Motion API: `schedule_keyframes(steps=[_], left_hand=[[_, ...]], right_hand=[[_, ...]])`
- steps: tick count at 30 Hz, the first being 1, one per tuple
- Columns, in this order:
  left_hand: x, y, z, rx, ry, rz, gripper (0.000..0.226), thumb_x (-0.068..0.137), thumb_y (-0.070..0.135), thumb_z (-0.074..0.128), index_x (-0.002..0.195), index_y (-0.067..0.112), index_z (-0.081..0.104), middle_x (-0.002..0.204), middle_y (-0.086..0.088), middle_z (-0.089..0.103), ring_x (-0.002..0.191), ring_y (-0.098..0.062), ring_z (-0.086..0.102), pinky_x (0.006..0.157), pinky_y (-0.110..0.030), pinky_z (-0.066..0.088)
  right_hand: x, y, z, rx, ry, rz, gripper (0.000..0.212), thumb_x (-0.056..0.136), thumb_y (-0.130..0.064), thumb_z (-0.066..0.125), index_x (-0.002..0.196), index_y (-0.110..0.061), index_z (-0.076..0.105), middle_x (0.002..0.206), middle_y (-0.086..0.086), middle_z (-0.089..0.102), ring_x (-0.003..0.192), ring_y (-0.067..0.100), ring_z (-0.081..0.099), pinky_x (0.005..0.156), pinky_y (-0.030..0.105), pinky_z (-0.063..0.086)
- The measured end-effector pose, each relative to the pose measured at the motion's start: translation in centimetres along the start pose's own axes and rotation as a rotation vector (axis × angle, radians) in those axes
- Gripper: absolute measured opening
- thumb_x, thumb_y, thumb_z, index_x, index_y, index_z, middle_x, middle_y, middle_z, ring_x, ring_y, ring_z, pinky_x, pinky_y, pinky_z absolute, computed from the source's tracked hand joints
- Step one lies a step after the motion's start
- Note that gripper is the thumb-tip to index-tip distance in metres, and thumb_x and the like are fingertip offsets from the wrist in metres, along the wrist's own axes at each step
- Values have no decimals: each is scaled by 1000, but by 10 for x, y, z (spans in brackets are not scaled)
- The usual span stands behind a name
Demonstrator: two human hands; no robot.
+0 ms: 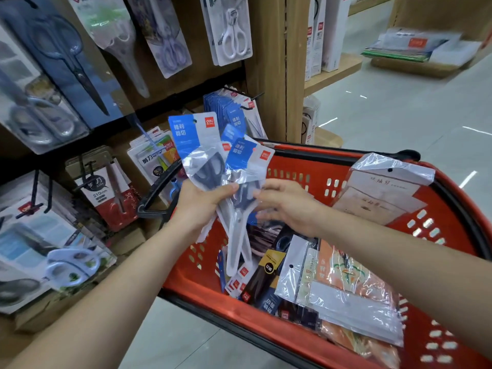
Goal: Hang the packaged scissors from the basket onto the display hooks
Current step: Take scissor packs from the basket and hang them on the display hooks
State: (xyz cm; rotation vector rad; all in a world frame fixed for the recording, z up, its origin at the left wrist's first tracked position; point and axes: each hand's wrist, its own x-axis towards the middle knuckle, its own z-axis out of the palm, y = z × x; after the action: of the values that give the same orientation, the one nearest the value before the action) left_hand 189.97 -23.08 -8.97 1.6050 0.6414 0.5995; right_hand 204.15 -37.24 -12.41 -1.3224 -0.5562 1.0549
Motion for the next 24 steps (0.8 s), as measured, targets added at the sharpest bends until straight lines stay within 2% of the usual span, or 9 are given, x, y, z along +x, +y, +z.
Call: schedule_keyframes(steps=[3, 6, 9, 13, 15, 17, 20, 22, 24], left_hand=[[3, 2, -8, 83, 102, 39, 43, 82, 5, 85, 122, 9, 72, 114, -2, 78, 106, -19, 74, 99, -50, 58], [1, 1, -15, 110, 115, 49, 47, 73, 21, 87, 118, 16, 74, 113, 2, 78, 108, -19, 74, 100, -53, 56], [-3, -2, -19, 115, 113, 51, 38, 74, 17, 89, 110, 23, 76, 111, 4, 79, 107, -19, 74, 100, -54, 56], [-7, -2, -28, 118, 141, 57, 32, 81, 7, 87, 102, 27, 75, 108, 6, 79, 103, -15, 75, 99, -51, 57], [-8, 2, -33, 111, 150, 59, 32, 81, 7, 86, 104, 26, 74, 107, 7, 79, 101, -13, 75, 97, -48, 59], [-11, 7, -38, 105, 155, 64, 34, 82, 7, 85, 110, 22, 74, 105, 7, 79, 99, -11, 75, 94, -42, 61], [-15, 10, -44, 94, 164, 61, 35, 83, 6, 84, 116, 15, 73, 105, 8, 78, 96, -8, 75, 89, -35, 62], [-17, 7, -47, 93, 176, 45, 35, 82, 7, 86, 115, 15, 74, 107, 4, 79, 98, -12, 76, 92, -42, 61], [-19, 5, -48, 84, 185, 40, 38, 79, 11, 89, 115, 15, 75, 109, 3, 79, 101, -16, 75, 95, -49, 59]], right_hand=[[17, 10, -30, -434, 197, -84, 39, 90, -13, 78, 127, -9, 68, 124, 8, 71, 112, 25, 70, 93, 34, 60], [33, 33, -45, -908, 101, -48, 68, 86, -22, 84, 146, -14, 54, 139, 3, 63, 125, 24, 62, 106, 40, 51], [46, 63, -36, -1021, 53, -7, 98, 78, -26, 89, 158, -22, 33, 147, 1, 58, 133, 24, 57, 110, 43, 47], [66, 77, -13, -1166, 109, -51, 110, 78, -31, 89, 162, -20, 18, 160, 7, 37, 139, 29, 49, 111, 48, 46], [73, 74, -6, -1267, 118, -37, 102, 78, -34, 89, 157, -18, 28, 156, 10, 40, 135, 32, 51, 108, 48, 47], [76, 69, -2, -1298, 171, -42, 87, 73, -34, 93, 142, -16, 43, 143, 8, 47, 125, 31, 55, 98, 47, 50], [73, 64, -7, -1363, 249, -209, 49, 77, -28, 89, 111, -13, 56, 116, 6, 49, 109, 29, 51, 77, 40, 45], [64, 59, -16, -1310, 249, -312, 22, 85, -16, 80, 85, -19, 58, 95, 3, 57, 100, 30, 56, 71, 41, 48], [51, 48, -24, -1113, 267, -327, 33, 87, -12, 78, 70, -28, 56, 76, 0, 65, 81, 26, 64, 65, 40, 53]])
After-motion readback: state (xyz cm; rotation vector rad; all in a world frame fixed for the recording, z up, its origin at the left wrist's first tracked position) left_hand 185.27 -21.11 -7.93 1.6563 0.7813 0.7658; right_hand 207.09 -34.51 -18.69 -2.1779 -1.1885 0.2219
